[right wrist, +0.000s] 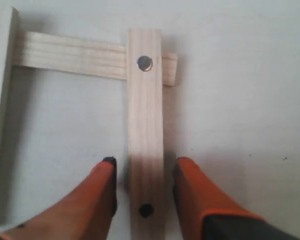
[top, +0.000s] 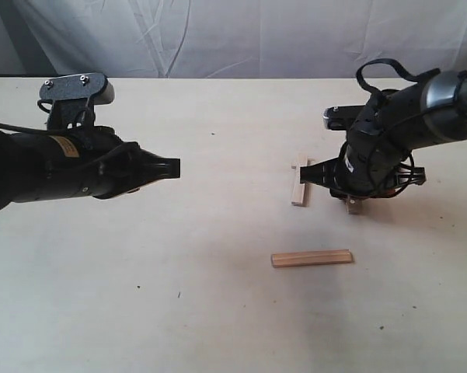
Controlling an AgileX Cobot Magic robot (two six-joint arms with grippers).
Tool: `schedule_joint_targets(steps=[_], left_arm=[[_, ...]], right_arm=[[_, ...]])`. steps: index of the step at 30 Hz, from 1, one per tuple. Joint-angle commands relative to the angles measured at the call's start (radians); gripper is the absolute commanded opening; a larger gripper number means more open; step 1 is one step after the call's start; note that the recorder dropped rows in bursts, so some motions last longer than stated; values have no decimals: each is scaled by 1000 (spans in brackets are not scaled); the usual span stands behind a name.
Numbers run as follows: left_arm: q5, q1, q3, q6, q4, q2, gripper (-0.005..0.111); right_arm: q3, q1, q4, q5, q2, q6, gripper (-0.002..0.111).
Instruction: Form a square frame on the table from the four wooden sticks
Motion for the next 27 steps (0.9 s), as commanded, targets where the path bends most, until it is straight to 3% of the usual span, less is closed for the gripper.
schedule_joint_targets(steps=[1,4,8,10,14,19,27], left_arm=[[-10,4,-5,-4,-8,-11,0],[-10,4,-5,-4,-8,-11,0],[-16,4,-11,-4,-8,-11,0],[-16,4,-19,-4,1,-11,0],[-10,9,-27,-3,44,-11,0],[-10,9,-27,-3,46,-11,0],[-10,9,-27,-3,46,-11,0]], right_arm=[[-6,-5,-3,41,-59,-13,48],[-6,2,92,88,-136,-180,48],[-6,16,474,195,-208,-890,48],[-6,18,634,272,-215,-1156,48],[22,21,861,334,-209,-1475,48],[89,68,853,254,-209,-1690,48],[128,87,774,57,-207,-1729,48]])
